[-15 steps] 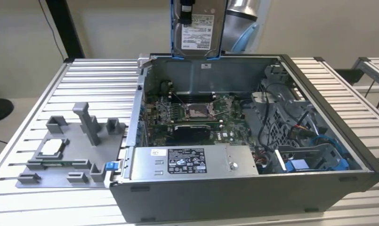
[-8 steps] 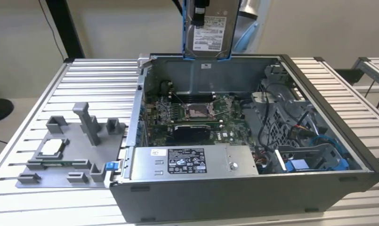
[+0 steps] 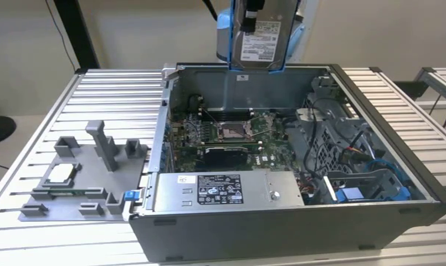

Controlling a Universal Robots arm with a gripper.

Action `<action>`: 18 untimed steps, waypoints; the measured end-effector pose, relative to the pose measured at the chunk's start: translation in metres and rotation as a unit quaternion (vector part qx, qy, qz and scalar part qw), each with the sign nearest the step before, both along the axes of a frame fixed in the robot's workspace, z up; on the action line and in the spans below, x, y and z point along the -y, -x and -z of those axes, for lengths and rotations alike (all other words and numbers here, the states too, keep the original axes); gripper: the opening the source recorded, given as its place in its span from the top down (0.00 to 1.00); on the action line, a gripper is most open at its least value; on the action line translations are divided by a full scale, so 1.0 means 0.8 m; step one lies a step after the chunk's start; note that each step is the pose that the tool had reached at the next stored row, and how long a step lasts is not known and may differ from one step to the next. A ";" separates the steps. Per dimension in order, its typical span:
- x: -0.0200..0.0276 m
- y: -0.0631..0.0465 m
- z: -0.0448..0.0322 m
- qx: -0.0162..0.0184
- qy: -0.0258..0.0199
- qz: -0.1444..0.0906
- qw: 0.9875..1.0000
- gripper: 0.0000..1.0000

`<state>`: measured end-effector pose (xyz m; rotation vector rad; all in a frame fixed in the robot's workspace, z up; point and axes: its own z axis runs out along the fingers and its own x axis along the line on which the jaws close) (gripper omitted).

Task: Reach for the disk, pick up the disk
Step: 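Pick up the disk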

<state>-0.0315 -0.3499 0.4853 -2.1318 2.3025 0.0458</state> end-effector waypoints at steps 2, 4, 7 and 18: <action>0.0000 -0.008 0.0009 0.000 0.000 0.000 1.000 1.00; 0.0000 -0.016 0.0018 0.000 0.000 0.000 1.000 1.00; 0.0000 -0.028 0.0032 0.000 0.000 0.000 1.000 1.00; 0.0000 -0.068 0.0075 0.000 0.000 0.000 1.000 1.00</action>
